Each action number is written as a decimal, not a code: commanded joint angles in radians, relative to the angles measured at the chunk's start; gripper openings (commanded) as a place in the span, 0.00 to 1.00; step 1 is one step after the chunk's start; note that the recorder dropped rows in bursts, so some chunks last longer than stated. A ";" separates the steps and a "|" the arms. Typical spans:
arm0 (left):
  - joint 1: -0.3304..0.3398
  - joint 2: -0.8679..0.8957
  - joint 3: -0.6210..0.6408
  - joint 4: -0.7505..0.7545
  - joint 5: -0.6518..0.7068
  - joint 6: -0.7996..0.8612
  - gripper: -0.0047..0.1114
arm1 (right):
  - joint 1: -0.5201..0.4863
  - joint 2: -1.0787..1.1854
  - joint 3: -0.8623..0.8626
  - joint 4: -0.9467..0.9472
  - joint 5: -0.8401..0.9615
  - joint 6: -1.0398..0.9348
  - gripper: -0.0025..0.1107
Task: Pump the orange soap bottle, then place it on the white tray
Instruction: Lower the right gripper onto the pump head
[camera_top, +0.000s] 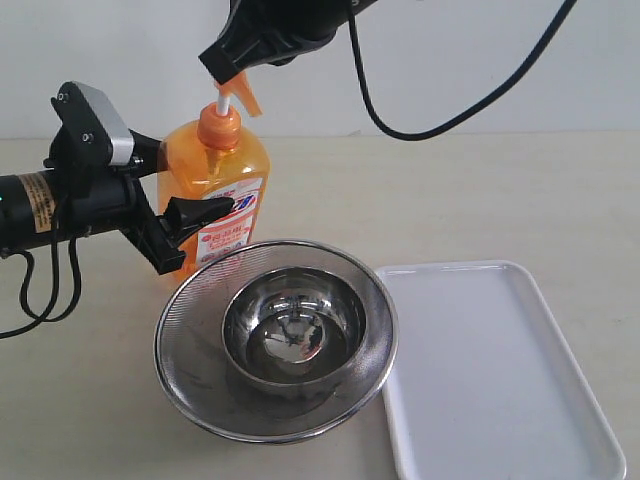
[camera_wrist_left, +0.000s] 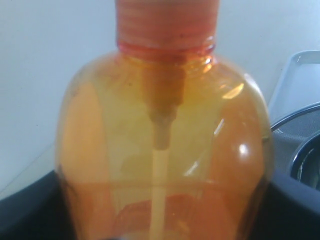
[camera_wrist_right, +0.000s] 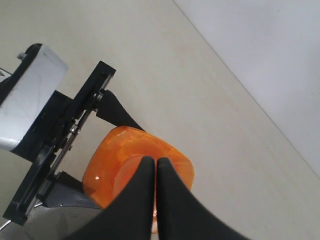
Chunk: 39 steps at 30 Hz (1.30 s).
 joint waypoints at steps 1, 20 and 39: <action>0.000 -0.012 -0.006 -0.020 -0.074 -0.011 0.08 | 0.000 0.017 0.004 -0.015 0.081 0.004 0.02; 0.000 -0.012 -0.006 -0.017 -0.074 -0.011 0.08 | 0.000 0.062 0.006 -0.027 0.167 0.043 0.02; 0.000 -0.012 -0.006 -0.015 -0.076 -0.011 0.08 | 0.000 0.084 0.006 -0.044 0.179 0.051 0.02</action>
